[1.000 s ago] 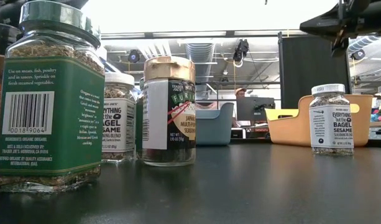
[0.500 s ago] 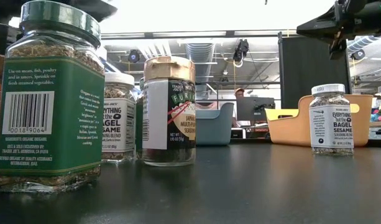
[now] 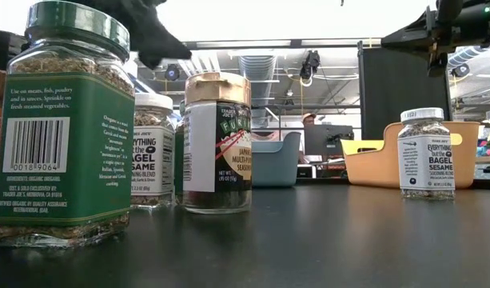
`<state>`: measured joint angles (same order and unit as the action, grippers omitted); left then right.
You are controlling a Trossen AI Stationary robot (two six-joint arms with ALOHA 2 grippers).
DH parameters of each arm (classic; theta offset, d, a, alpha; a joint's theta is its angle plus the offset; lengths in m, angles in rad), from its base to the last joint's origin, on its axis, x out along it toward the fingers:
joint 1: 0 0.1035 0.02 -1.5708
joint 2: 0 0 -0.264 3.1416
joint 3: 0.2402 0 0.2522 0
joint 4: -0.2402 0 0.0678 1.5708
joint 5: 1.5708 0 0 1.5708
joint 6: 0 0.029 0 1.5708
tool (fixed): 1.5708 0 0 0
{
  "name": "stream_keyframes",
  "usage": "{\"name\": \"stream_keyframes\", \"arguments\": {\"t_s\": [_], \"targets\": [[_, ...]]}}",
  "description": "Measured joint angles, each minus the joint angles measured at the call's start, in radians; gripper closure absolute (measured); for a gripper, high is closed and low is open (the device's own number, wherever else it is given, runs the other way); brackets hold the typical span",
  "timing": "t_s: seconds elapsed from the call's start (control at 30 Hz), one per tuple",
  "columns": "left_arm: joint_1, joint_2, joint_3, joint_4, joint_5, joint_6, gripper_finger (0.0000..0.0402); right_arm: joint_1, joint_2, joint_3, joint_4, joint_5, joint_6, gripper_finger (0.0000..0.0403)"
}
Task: Sort spices by type
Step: Put the top white seasoning bottle into the blue bin
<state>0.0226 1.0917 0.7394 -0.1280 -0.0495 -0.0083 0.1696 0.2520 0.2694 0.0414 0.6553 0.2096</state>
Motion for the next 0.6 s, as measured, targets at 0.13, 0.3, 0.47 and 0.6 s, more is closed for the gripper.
{"name": "stream_keyframes", "arguments": {"t_s": [0.13, 0.3, 0.47, 0.6], "targets": [[0.076, 0.071, 0.003, 0.028, 0.093, 0.04, 0.0402, 0.0, 0.0, -0.001, -0.005, 0.0, 0.0, 0.039], [0.123, 0.113, 0.003, 0.044, 0.129, 0.044, 0.0402, 0.0, 0.0, -0.001, -0.008, 0.0, 0.0, 0.039], [0.13, 0.134, 0.003, 0.046, 0.14, 0.055, 0.0402, 0.0, 0.0, -0.001, -0.008, 0.0, -0.001, 0.039], [0.153, 0.172, 0.001, 0.04, 0.114, 0.045, 0.0401, 0.0, 0.0, -0.001, -0.01, 0.0, -0.004, 0.039]]}}
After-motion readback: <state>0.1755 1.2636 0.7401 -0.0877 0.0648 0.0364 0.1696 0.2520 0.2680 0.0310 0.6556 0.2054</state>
